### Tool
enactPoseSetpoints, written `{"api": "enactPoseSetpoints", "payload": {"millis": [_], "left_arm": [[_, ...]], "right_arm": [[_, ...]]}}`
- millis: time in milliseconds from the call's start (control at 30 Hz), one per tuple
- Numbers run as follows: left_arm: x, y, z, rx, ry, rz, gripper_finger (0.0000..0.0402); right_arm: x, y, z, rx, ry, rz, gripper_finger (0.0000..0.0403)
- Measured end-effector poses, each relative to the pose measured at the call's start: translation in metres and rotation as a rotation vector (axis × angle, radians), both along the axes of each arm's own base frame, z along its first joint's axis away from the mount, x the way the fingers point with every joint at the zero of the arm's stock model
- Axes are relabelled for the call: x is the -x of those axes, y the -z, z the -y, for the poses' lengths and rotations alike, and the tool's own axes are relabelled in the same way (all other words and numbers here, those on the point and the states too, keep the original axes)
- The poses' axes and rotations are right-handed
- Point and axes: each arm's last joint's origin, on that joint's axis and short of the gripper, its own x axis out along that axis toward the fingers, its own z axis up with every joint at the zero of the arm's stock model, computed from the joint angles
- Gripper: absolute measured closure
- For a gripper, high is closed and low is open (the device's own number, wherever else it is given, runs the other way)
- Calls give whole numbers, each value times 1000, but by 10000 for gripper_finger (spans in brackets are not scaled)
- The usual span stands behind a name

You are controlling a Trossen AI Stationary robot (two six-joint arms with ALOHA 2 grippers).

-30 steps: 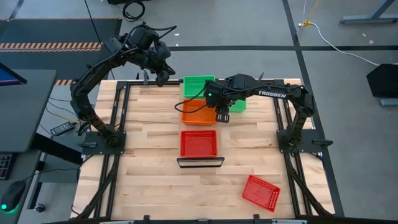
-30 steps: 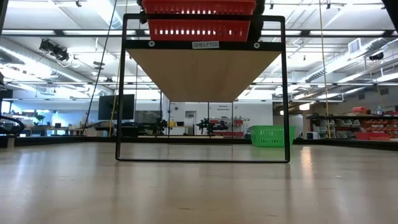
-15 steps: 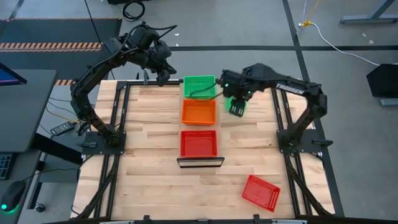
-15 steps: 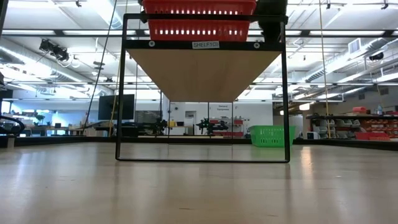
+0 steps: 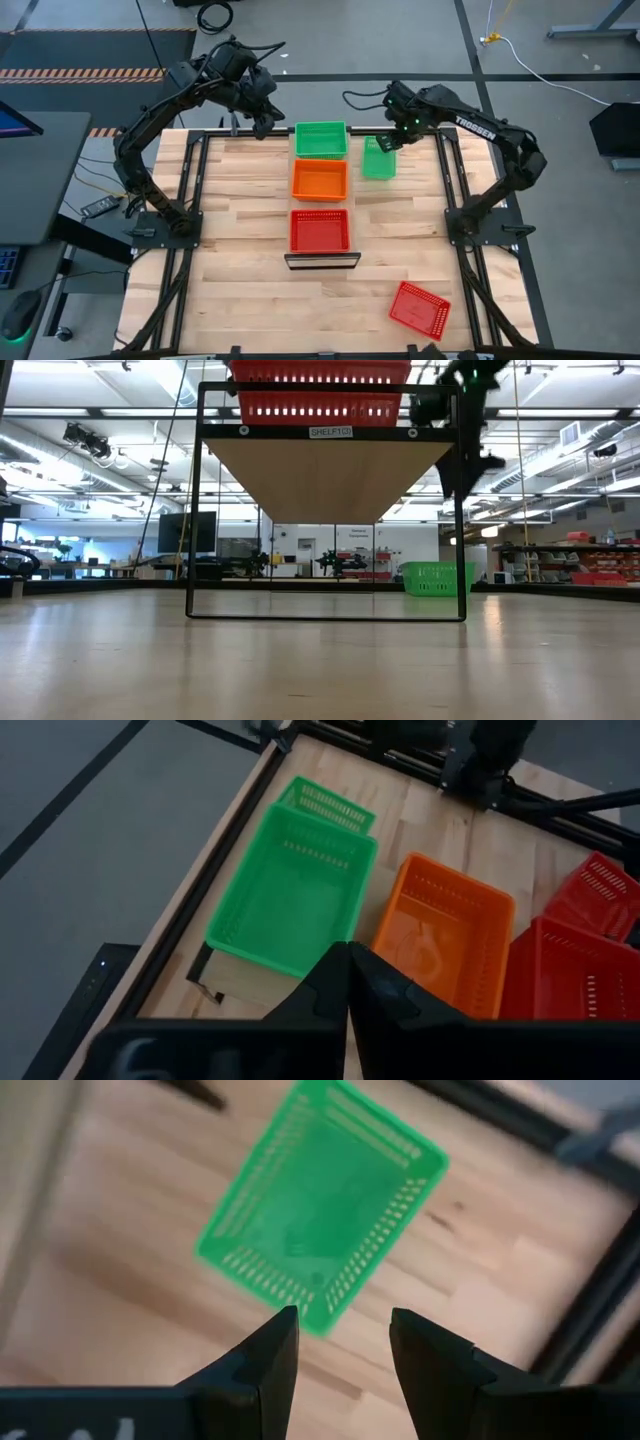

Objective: Stack baskets on shelf by color
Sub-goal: Stack the green bin on top of the green bin on the shelf

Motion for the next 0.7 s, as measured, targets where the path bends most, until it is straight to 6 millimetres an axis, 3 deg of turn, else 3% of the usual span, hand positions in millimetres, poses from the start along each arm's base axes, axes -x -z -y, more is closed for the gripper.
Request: {"api": "enactPoseSetpoints", "payload": {"millis": [133, 267, 700], "left_arm": [[-2, 1, 5, 17, 10, -12, 382], [-3, 2, 8, 25, 16, -22, 388], [-3, 2, 8, 45, -7, -24, 381]], "right_arm": [[10, 33, 15, -70, 206, 42, 238], [17, 59, 22, -102, 298, 73, 238], [23, 110, 20, -65, 427, 79, 238]]}}
